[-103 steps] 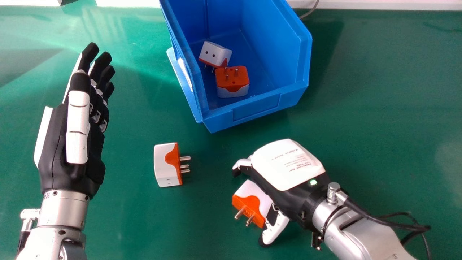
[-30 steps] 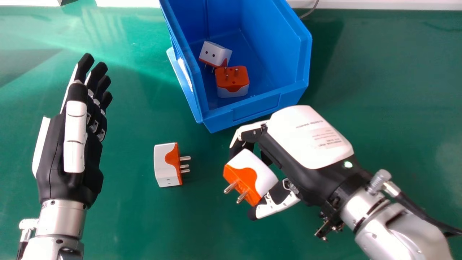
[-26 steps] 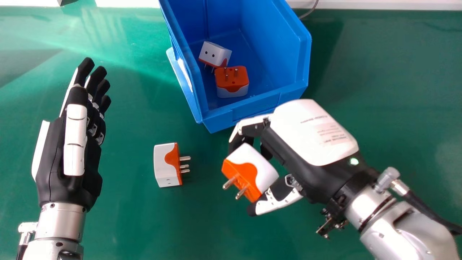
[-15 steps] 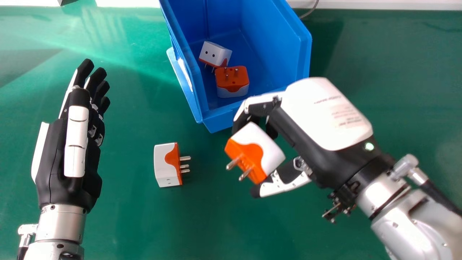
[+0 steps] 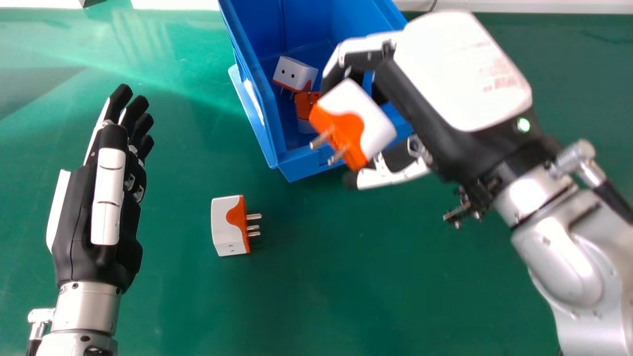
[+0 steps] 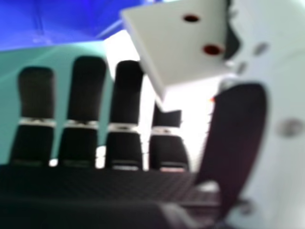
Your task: Pick all objects and put in blue box
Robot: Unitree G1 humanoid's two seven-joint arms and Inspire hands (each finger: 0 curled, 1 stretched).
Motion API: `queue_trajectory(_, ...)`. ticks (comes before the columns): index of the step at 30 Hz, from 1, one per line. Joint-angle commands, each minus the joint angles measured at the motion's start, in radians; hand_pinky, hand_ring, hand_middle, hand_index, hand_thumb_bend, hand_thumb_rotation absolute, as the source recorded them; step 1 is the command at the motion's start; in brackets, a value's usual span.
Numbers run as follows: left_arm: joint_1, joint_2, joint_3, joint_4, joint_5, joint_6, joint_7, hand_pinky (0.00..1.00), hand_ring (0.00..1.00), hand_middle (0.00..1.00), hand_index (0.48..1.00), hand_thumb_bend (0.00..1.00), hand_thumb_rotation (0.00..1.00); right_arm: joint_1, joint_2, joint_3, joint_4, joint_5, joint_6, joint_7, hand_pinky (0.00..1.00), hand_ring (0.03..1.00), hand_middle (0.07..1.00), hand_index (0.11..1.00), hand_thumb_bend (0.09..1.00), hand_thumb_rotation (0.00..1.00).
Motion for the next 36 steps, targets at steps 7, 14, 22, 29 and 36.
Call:
queue_trajectory(7, -0.043, 0.014, -0.008, 0.009, 0.004, -0.003, -0.006, 0.99, 0.96, 0.95, 0.940, 0.71, 0.85, -0.223, 0.029, 0.009, 0.170, -0.028, 0.037, -0.024, 0.31, 0.407, 0.467, 0.527, 0.491, 0.00)
queue_trajectory(14, -0.067, 0.011, -0.007, 0.040, -0.005, -0.026, -0.022, 0.99, 0.96, 0.95, 0.935, 0.72, 0.85, -0.345, 0.038, 0.039, 0.358, -0.030, 0.035, -0.087, 0.30, 0.399, 0.476, 0.522, 0.491, 0.00)
queue_trajectory(22, -0.088, 0.016, -0.008, 0.070, -0.001, -0.035, -0.033, 0.99, 0.96, 0.94, 0.931, 0.72, 0.85, -0.476, 0.104, 0.079, 0.609, -0.007, 0.077, -0.159, 0.29, 0.397, 0.475, 0.524, 0.490, 0.00)
queue_trajectory(29, -0.111, 0.020, -0.013, 0.075, 0.015, -0.032, -0.025, 1.00, 0.96, 0.95, 0.937, 0.73, 0.87, -0.581, 0.129, 0.119, 0.896, 0.015, 0.007, -0.307, 0.29, 0.403, 0.491, 0.523, 0.491, 0.00)
queue_trajectory(36, -0.119, 0.018, -0.015, 0.071, 0.016, -0.034, -0.027, 0.99, 0.97, 0.95, 0.943, 0.72, 0.88, -0.650, 0.140, 0.153, 1.081, 0.021, -0.035, -0.393, 0.30, 0.412, 0.506, 0.518, 0.493, 0.00)
